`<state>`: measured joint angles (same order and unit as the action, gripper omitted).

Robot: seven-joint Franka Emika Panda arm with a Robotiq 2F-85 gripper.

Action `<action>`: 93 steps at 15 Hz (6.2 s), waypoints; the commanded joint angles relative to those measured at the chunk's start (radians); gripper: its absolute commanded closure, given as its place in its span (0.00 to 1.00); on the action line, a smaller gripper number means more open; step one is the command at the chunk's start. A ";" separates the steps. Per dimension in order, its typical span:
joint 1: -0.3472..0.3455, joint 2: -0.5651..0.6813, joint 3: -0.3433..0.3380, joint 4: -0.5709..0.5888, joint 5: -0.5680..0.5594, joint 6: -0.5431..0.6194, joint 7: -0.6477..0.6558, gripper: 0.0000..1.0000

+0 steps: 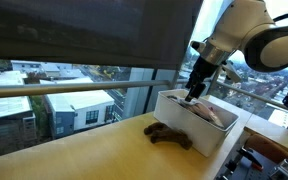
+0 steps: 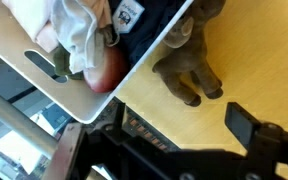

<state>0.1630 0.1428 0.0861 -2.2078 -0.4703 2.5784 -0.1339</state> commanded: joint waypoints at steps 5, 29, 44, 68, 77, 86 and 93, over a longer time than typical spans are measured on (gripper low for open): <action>0.053 0.095 0.005 0.002 -0.097 0.037 0.090 0.00; 0.058 0.482 -0.116 0.177 -0.075 0.153 0.049 0.00; 0.164 0.331 -0.045 -0.030 -0.045 0.173 0.099 1.00; -0.210 -0.059 -0.143 0.011 0.025 0.061 -0.105 0.74; -0.224 -0.050 -0.145 0.020 0.076 0.038 -0.112 0.35; -0.223 -0.044 -0.145 0.016 0.075 0.038 -0.112 0.16; -0.223 -0.044 -0.145 0.016 0.075 0.038 -0.112 0.16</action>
<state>-0.0643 0.0993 -0.0549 -2.1937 -0.3996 2.6189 -0.2411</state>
